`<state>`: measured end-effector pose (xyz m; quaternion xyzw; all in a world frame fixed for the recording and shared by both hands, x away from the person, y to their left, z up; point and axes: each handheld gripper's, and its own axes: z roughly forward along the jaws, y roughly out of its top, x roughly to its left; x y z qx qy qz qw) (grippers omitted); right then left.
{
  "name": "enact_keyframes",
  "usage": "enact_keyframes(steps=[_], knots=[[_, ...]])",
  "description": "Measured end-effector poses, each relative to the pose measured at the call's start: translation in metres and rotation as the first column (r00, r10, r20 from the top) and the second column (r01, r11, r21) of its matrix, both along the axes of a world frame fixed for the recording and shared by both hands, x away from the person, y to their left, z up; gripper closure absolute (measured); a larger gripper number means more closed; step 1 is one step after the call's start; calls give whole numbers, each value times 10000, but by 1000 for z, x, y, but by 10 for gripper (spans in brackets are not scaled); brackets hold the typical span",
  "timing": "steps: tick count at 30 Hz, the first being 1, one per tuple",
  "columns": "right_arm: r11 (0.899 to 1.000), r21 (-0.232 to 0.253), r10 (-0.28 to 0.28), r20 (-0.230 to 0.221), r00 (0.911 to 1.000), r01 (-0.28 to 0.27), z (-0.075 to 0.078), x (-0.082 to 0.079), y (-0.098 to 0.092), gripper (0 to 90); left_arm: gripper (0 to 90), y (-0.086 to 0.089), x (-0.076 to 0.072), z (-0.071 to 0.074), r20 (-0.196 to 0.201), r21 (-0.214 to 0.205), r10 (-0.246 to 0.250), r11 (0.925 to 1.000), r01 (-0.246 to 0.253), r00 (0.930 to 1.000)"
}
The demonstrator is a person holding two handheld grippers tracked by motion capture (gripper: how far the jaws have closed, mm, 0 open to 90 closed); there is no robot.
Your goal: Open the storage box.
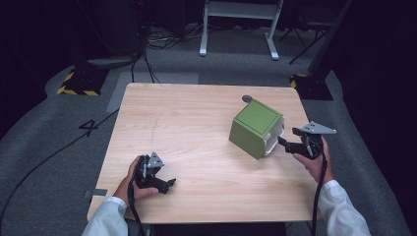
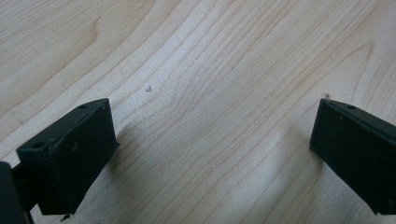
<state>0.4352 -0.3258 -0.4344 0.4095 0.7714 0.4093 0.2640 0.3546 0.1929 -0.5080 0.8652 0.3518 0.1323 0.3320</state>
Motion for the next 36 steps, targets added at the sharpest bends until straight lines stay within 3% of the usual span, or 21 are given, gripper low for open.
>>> enact_keyframes(steps=[7, 13, 20, 24, 28, 30, 36], knots=[[9996, -291, 9, -332, 9994, -19, -9, 8, 12, 245, 5, 0, 0, 0, 5, -5, 3, 10000, -3, 10000], [9991, -364, -258, -609, 9978, 236, -16, 12, 10, 239, 6, 0, 0, 0, 3, -1, 2, 10000, -2, 10000], [9996, 145, -235, -1017, 9945, 251, -21, 16, 9, 240, 6, 0, 0, 0, -3, -9, 12, 10000, -12, 10000], [9995, -5, -329, -1204, 9922, 331, -23, 17, 10, 257, 5, 0, 0, 0, 19, 23, 27, 10000, -27, 10000], [9989, 133, -427, -1274, 9909, 447, -23, 17, 7, 322, 5, 0, 0, 0, 21, 23, 35, 10000, -35, 10000], [9976, 472, -441, -1324, 9902, 507, -24, 17, 1, 371, 6, 0, 0, 0, 19, 22, 37, 10000, -37, 10000], [9979, 415, -440, -1247, 9912, 495, -25, 14, -1, 439, 5, 0, 0, 0, 19, 22, 37, 10000, -37, 10000]])
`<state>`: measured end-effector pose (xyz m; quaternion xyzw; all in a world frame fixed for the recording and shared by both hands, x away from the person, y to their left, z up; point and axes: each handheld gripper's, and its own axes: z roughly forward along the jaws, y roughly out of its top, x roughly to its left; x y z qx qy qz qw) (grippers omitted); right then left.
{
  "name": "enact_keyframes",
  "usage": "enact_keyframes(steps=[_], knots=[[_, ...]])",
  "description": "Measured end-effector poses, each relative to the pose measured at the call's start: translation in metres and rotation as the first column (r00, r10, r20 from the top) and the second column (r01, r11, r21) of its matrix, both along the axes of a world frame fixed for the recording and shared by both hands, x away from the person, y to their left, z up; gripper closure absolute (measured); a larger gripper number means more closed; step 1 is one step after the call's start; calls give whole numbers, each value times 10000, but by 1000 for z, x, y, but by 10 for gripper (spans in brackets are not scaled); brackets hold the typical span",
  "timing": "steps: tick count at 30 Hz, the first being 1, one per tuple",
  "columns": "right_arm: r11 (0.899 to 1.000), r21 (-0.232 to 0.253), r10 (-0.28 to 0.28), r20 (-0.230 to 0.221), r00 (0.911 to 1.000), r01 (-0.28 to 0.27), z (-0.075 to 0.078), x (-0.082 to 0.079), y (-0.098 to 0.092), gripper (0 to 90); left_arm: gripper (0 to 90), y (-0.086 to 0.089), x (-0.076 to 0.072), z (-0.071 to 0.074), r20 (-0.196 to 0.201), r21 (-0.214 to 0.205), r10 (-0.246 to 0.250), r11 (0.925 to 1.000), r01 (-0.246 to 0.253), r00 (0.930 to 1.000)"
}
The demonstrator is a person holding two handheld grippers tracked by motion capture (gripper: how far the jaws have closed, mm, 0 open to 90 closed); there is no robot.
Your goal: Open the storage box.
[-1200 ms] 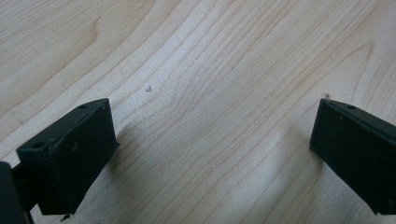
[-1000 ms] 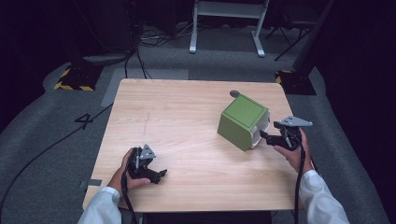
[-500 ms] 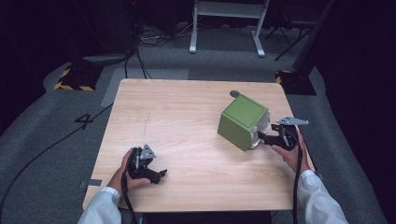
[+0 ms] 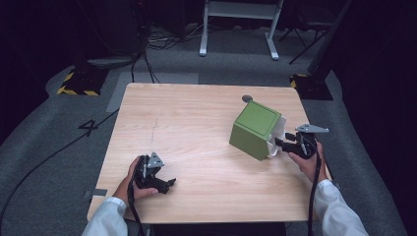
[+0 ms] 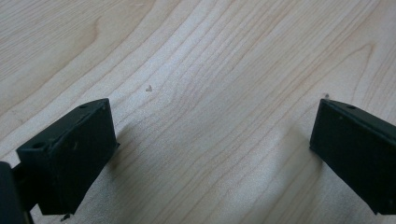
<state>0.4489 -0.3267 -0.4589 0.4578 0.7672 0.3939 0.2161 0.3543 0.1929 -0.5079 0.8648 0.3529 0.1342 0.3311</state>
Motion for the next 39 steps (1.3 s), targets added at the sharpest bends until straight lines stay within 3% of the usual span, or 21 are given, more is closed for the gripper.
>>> enact_keyframes(steps=[9, 22, 39], knots=[[9983, -564, -135, -48, 9999, 132, 1, -8, -8, 456, 5, 0, 0, 0, -1, -2, 0, 10000, 0, 10000], [9983, -501, -320, -311, 9990, 305, -3, -17, -28, 460, 6, 0, 0, 0, -2, -2, -2, 10000, 2, 10000], [9987, -345, -379, -292, 9989, 369, -6, -26, -46, 451, 6, 0, 0, 0, -3, -3, -1, 10000, 1, 10000]])
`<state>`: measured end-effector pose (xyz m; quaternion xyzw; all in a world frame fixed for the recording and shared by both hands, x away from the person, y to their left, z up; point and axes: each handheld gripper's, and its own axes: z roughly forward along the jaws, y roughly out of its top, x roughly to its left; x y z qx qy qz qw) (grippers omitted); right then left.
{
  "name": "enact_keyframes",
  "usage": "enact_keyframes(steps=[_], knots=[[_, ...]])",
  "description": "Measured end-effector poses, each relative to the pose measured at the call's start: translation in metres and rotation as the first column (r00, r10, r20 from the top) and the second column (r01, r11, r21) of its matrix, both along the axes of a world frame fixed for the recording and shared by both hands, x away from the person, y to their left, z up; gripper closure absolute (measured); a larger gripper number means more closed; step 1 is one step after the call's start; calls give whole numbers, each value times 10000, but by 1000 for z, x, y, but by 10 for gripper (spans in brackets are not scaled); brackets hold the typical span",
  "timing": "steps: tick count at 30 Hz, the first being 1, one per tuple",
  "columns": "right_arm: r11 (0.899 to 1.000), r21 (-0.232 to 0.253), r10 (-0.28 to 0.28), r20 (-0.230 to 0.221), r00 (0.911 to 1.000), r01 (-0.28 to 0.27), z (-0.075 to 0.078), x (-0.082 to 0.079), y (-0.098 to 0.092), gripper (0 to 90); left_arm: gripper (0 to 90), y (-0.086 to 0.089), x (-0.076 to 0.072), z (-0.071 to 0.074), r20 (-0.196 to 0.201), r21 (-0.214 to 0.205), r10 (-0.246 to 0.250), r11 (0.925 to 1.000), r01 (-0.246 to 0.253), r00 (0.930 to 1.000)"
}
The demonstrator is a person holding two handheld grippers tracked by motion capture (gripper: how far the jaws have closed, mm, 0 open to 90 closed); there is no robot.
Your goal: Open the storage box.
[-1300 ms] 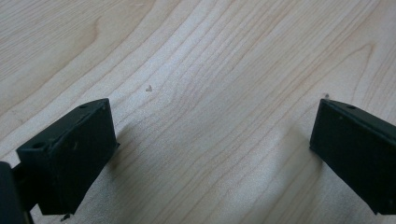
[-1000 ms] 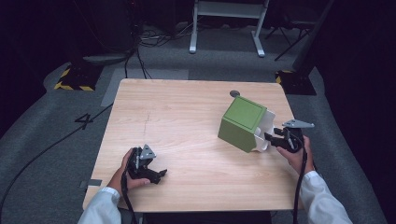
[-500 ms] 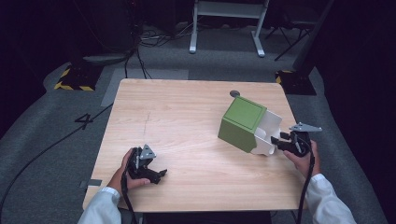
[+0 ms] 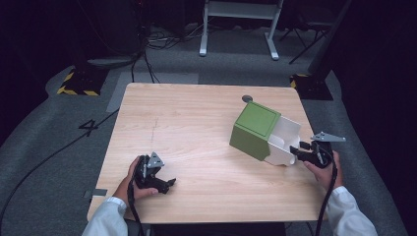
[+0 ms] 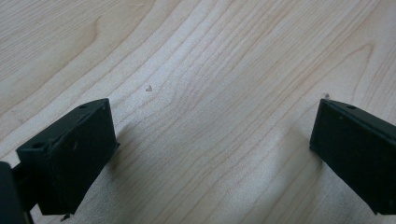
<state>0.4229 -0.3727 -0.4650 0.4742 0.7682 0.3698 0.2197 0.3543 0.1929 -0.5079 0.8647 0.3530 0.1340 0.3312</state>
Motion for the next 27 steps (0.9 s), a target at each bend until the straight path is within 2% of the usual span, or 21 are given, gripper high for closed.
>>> enact_keyframes(steps=[11, 17, 27], knots=[[10000, -86, -18, 2, 10000, 18, -2, -3, -1, 424, 5, 0, 0, 0, 0, 1, 1, 10000, -1, 10000], [9999, -150, -89, -185, 9998, 86, -6, -5, -5, 413, 5, 0, 0, 0, 2, -1, 2, 10000, -2, 10000], [9998, 39, -188, -233, 9996, 189, -8, -10, -13, 430, 5, 0, 0, 0, 0, 0, 3, 10000, -3, 10000]])
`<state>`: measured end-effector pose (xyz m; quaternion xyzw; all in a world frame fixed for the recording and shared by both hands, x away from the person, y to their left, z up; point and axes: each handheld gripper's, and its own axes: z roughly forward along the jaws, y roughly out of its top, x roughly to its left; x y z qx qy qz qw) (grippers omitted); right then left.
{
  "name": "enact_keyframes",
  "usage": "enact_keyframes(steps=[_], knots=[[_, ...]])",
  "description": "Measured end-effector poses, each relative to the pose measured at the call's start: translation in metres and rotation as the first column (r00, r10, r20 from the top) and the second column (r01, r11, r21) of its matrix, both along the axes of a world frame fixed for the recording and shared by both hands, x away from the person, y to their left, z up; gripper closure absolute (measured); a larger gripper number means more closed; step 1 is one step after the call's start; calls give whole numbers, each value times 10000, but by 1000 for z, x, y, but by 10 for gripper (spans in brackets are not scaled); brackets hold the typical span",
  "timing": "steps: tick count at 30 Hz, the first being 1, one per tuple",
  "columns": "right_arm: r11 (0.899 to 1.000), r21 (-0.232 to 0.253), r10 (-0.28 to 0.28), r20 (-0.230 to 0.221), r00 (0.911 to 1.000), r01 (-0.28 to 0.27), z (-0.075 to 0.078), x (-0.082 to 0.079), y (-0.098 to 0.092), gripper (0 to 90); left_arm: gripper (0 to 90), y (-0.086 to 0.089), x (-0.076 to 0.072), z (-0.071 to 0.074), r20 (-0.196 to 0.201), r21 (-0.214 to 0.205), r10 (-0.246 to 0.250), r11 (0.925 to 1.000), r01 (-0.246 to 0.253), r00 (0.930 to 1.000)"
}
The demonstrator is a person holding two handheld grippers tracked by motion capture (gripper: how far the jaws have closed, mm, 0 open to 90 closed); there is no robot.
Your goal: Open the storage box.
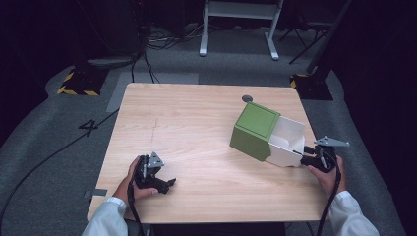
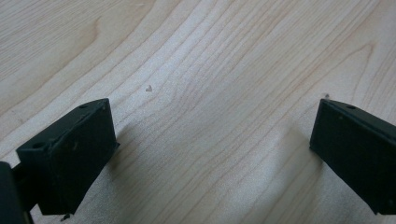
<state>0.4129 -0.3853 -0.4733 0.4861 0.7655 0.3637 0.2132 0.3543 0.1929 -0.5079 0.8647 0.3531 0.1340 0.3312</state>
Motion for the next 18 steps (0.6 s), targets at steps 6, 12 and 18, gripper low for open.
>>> enact_keyframes(steps=[6, 12, 18], knots=[[10000, 50, -54, -28, 10000, 54, 0, -2, -2, 428, 5, 0, 0, 0, -1, -1, 5, 10000, -5, 10000], [10000, -50, 0, 2, 10000, 0, 1, -2, -2, 408, 5, 0, 0, 0, 1, -1, 4, 10000, -4, 10000], [10000, 16, -65, 172, 9998, 65, 7, -4, -4, 350, 5, 0, 0, 0, 0, 0, 5, 10000, -5, 10000]])
